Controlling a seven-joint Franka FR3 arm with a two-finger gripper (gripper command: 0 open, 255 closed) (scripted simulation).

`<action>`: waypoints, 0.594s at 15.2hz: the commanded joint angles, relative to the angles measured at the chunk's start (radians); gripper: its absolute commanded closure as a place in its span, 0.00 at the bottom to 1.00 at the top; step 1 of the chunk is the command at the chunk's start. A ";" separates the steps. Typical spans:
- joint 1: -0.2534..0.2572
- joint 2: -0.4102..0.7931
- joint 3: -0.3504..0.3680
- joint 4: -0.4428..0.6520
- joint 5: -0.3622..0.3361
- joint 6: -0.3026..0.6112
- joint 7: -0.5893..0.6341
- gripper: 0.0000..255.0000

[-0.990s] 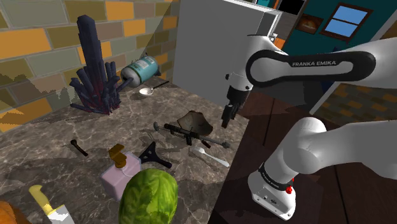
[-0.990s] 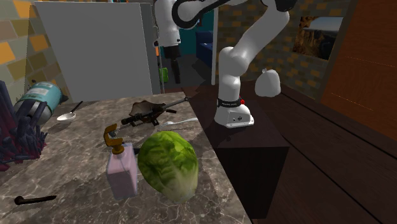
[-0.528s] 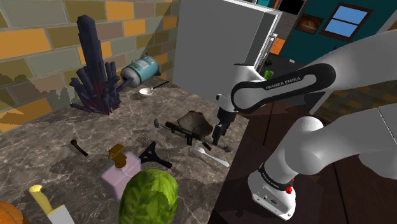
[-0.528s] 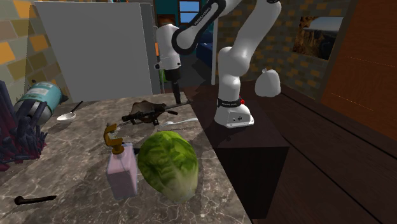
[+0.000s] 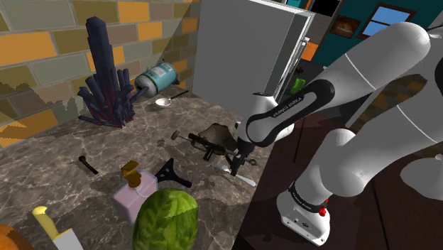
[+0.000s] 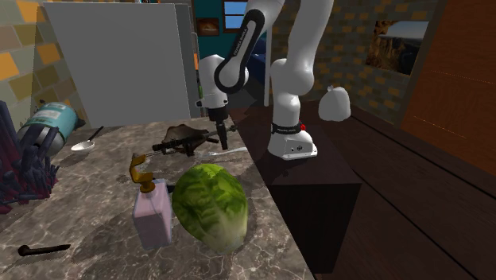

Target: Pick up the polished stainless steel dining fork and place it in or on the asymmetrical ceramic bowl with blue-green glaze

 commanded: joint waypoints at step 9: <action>0.051 0.107 -0.009 -0.001 0.086 0.107 -0.055 0.00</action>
